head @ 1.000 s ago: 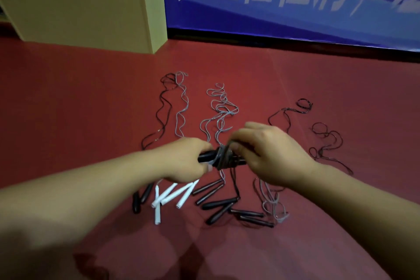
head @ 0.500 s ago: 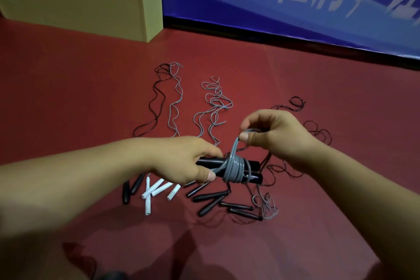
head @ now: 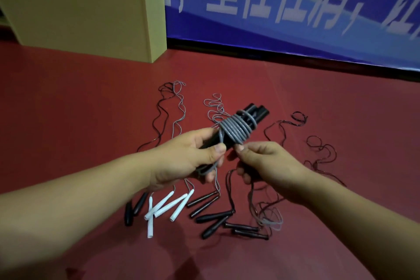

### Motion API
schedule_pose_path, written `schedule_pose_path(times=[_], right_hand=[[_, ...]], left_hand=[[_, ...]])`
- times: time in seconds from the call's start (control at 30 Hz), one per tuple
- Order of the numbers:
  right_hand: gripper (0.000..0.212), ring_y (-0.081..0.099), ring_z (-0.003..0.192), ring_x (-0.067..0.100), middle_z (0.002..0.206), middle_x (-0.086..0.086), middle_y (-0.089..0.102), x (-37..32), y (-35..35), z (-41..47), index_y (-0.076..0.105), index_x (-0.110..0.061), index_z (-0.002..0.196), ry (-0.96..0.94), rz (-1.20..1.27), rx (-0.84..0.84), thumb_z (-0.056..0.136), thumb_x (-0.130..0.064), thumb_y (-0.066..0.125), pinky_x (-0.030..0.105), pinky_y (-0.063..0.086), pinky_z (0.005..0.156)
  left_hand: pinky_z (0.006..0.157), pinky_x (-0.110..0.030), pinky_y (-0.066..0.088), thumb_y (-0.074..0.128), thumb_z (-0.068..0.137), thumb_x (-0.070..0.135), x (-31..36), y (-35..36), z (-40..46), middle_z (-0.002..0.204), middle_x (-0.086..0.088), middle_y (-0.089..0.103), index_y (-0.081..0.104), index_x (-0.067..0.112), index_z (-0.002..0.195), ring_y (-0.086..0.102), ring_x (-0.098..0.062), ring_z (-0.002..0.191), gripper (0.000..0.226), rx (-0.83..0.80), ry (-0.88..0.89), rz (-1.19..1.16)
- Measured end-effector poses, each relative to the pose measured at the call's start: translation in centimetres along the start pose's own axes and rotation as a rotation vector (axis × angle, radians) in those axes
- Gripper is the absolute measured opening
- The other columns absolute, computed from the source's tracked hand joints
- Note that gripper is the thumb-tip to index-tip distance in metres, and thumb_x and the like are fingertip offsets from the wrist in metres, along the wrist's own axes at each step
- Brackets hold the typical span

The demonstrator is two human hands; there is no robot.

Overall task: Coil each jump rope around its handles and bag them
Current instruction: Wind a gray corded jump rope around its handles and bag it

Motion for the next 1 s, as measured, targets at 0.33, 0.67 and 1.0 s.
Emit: schedule_pose_path(times=[0.33,0.67,1.0], right_hand=[[0.015,0.046,0.049,0.003,0.062,-0.008,0.056,0.4,0.6,-0.2,0.061,-0.021,0.106,0.008,-0.309,-0.036,0.093,-0.027,0.063,0.017,0.037,0.048],[0.013,0.039,0.040,-0.001,0.046,-0.014,0.049,-0.8,0.2,-0.5,0.066,-0.022,0.092,-0.099,-0.437,0.046,0.095,-0.032,0.059,0.011,0.029,0.041],[0.019,0.039,0.046,0.001,0.056,-0.011,0.045,-2.4,0.6,-1.0,0.063,-0.017,0.084,-0.195,-0.577,0.077,0.092,-0.034,0.062,0.013,0.030,0.047]], left_hand=[[0.050,-0.024,0.040,0.049,0.102,0.019,-0.7,-4.3,0.6,0.070,-0.002,0.056,0.053,0.013,0.084,0.051,-0.012,0.047,0.019,0.446,-0.053,0.102],[0.054,-0.024,0.040,0.053,0.100,0.023,-1.7,-6.9,0.5,0.063,0.000,0.059,0.058,0.013,0.090,0.051,-0.011,0.046,0.015,0.603,-0.075,0.375],[0.058,-0.029,0.037,0.058,0.095,0.035,-2.1,-6.0,0.9,0.068,0.003,0.056,0.060,0.019,0.092,0.050,-0.017,0.061,0.016,0.489,-0.115,0.818]])
Point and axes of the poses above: each hand's wrist, its own z-axis towards the middle knuckle, its own y-axis out of the palm, x = y × z, the point moved 8 cm from there along z, towards the middle knuckle
